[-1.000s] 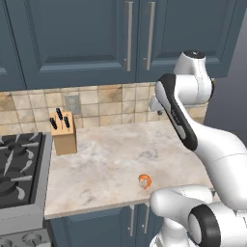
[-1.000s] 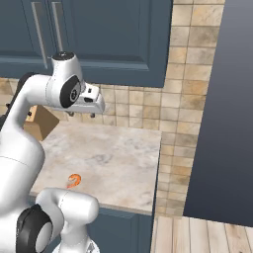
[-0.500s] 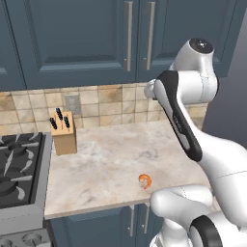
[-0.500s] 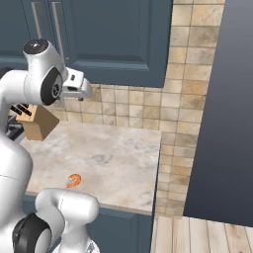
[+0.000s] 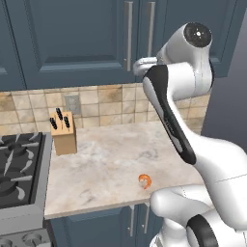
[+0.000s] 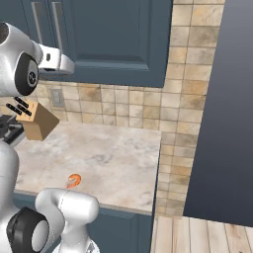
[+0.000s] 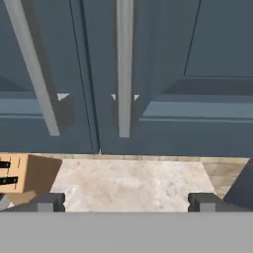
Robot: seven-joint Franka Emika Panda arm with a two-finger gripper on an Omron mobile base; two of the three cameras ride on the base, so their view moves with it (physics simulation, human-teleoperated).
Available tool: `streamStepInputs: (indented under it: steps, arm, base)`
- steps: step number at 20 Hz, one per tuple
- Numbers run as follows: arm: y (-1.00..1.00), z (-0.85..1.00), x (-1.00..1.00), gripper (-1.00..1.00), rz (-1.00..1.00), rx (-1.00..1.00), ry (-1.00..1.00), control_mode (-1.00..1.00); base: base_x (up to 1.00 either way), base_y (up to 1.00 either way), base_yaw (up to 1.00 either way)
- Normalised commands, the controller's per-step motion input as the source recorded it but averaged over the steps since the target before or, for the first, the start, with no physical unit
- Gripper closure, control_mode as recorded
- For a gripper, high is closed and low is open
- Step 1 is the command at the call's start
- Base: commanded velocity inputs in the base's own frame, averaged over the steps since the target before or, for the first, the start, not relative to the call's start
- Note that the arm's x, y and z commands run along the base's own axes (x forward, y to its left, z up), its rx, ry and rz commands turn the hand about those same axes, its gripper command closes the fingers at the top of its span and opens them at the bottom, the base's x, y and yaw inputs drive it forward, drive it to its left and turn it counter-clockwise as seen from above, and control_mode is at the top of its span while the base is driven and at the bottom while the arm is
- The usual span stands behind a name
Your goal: Retrieve the tupperware from the cabinet, then place the raw meat into the tupperware to avoid contamination.
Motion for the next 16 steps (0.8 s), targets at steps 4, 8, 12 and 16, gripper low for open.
streamStepInputs:
  steps: [4,8,12,16]
  arm:
    - [0.1,0.71,0.01,-1.0,-0.09,0.0,-0.23,-1.0]
    - [0.0,0.67,0.11,-1.0,-0.03,0.0,-0.2,-1.0]
    - [0.0,0.08,0.07,-1.0,0.0,0.02,-0.02,-1.0]
    - [0.0,0.0,0.0,-1.0,0.0,0.0,0.0,-1.0]
  base:
    - [0.0,0.0,0.0]
    - [0.0,0.0,0.0]
    - [0.0,0.0,0.0]
    - [0.0,0.0,0.0]
